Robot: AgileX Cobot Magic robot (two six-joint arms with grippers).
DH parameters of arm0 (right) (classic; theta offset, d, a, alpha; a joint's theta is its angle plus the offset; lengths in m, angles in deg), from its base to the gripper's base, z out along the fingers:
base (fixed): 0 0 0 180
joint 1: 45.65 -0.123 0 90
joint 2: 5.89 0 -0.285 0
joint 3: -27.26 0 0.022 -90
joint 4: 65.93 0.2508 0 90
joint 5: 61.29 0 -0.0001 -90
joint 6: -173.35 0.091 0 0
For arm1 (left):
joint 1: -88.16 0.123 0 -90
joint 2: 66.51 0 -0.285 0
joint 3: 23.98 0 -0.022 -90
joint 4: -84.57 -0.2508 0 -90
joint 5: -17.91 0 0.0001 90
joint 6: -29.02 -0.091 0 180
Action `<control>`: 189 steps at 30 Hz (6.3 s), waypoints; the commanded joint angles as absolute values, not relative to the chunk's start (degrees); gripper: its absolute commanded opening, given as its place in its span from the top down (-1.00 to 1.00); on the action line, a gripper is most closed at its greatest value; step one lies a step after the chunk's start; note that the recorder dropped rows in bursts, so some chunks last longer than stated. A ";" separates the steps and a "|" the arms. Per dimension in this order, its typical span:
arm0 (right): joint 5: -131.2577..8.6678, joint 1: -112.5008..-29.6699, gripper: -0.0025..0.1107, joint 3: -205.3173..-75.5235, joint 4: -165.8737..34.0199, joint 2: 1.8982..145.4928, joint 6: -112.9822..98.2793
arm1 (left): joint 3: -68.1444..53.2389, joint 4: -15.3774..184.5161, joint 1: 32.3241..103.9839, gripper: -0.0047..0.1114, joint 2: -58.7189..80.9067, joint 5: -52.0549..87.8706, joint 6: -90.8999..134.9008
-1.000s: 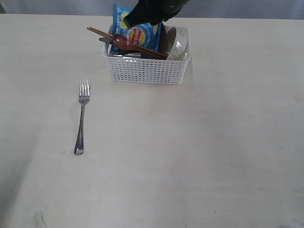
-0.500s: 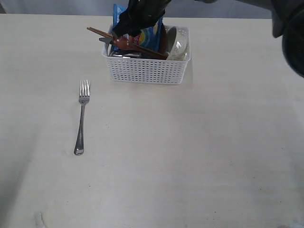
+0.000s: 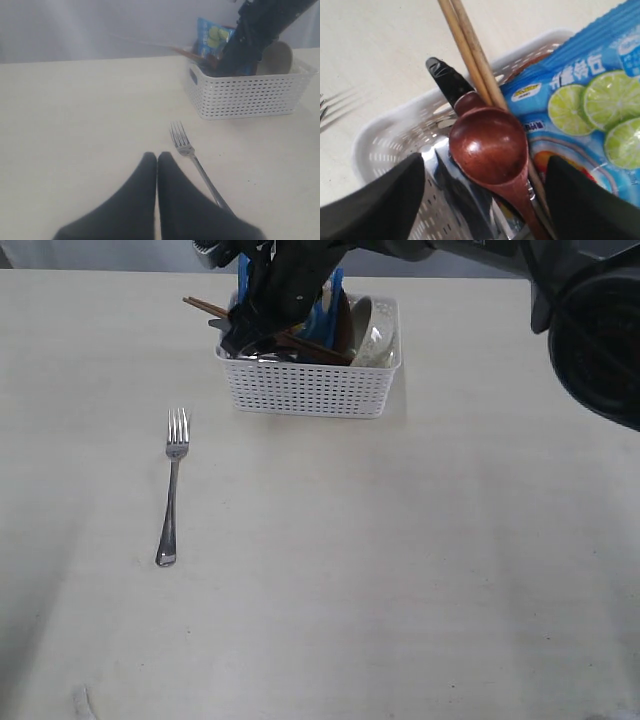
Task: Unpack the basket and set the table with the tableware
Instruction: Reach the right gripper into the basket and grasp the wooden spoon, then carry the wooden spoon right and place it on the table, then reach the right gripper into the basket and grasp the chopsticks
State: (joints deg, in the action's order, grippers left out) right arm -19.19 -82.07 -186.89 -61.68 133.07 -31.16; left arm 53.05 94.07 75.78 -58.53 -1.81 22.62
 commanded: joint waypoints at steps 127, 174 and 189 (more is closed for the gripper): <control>-20.47 -71.68 0.26 -166.27 -63.00 106.23 -17.62 | 53.24 94.02 75.45 0.92 -58.72 -1.71 22.81; -18.21 -82.59 0.96 -200.82 -70.33 135.37 -20.42 | 53.24 94.02 75.45 0.92 -58.72 -1.71 22.80; -14.04 -82.24 0.96 -200.82 -71.14 128.07 -20.42 | 53.24 93.85 75.45 0.92 -58.72 -1.71 22.80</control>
State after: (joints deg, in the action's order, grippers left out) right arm -13.34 -82.72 -200.73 -70.26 129.93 -20.22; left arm 53.05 94.07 75.78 -58.53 -1.81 22.62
